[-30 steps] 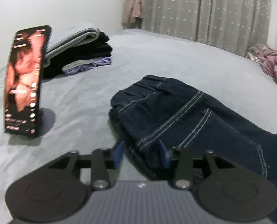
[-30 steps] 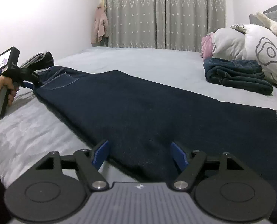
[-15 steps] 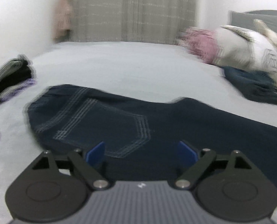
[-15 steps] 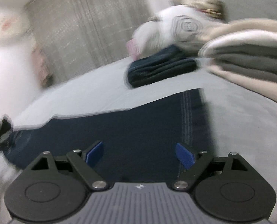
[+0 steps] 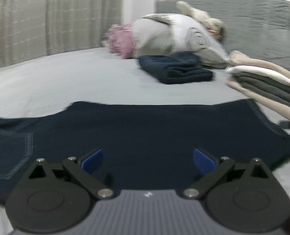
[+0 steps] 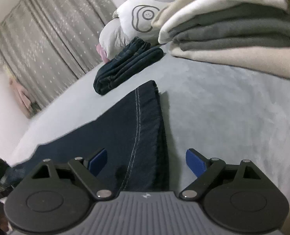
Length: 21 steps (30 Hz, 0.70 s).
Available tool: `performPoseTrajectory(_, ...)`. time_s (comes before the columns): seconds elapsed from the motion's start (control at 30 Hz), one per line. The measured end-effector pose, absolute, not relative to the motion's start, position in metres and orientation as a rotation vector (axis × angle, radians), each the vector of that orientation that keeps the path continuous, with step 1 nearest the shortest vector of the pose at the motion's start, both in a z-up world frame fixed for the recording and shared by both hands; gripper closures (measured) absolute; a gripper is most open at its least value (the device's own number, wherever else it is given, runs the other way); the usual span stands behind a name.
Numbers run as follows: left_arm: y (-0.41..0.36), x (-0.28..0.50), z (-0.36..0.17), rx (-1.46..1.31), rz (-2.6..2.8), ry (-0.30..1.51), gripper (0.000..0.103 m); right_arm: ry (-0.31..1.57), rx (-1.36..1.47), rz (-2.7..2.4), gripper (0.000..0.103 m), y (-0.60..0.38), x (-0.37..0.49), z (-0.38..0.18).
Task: Fold clothes
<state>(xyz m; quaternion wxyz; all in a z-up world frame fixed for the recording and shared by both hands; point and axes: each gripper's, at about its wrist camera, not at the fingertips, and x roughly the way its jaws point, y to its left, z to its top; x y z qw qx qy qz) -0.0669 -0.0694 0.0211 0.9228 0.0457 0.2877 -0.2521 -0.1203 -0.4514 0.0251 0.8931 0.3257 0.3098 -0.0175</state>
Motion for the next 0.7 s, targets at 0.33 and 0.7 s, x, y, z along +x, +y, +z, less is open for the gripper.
performPoseTrajectory(0.33,-0.142,-0.1,0.002,0.34,-0.786,0.542,0.003,0.661,0.988,0.081,0.016,-0.489,-0.141,0.012)
performPoseTrajectory(0.7,-0.196,-0.116,-0.01,0.367,-0.932,0.494,0.003,0.645,1.137,0.162,0.016,-0.493,-0.155,-0.005)
